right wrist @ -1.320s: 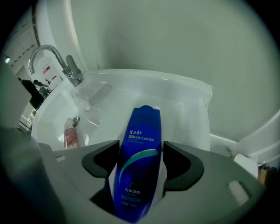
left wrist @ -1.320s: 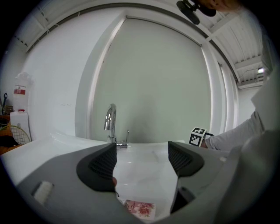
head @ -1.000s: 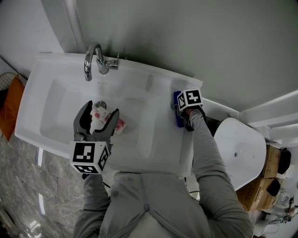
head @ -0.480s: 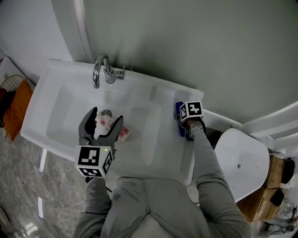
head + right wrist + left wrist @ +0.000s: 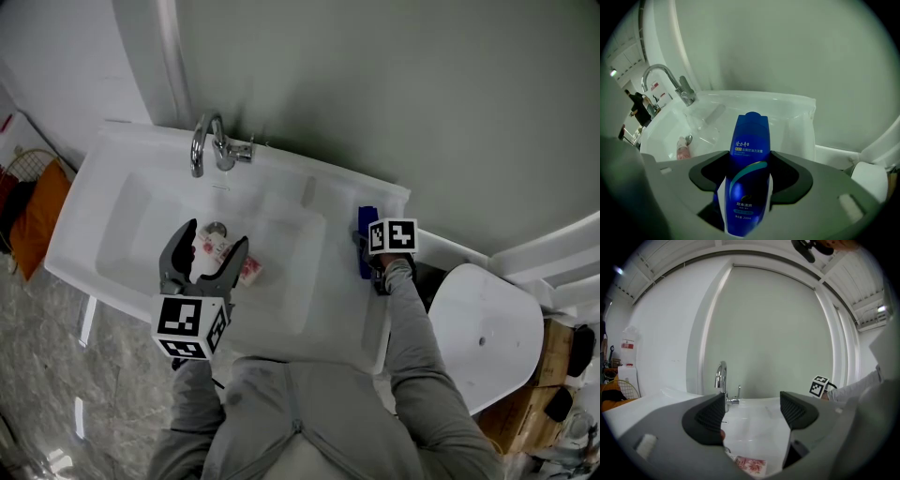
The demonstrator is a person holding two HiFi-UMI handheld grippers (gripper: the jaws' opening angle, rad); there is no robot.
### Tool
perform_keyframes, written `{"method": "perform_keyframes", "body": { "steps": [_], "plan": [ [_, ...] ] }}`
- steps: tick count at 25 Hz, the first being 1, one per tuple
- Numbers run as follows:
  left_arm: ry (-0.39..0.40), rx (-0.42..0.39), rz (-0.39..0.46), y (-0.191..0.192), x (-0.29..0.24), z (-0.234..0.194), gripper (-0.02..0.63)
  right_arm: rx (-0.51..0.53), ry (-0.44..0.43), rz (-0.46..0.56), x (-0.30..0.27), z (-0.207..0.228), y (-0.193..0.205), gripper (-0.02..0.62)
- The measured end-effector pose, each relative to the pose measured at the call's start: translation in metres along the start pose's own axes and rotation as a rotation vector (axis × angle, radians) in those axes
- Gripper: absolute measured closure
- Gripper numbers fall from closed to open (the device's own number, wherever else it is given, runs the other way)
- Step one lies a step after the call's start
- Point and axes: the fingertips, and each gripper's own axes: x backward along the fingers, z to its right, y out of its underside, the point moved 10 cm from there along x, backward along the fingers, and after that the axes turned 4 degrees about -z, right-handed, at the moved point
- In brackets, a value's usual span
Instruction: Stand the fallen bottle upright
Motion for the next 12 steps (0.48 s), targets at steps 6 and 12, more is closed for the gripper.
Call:
{"method": "perform_keyframes", "body": {
  "steps": [6, 12],
  "plan": [
    [-0.006, -0.006, -0.005, 0.000, 0.003, 0.002, 0.186, -0.029, -0.039, 0.150, 0.027, -0.002, 0.009, 0.319],
    [-0.003, -0.025, -0.010, -0.003, 0.003, 0.007, 0.186, -0.024, -0.074, 0.315, 0.055, -0.008, -0.001, 0.319]
  ]
}}
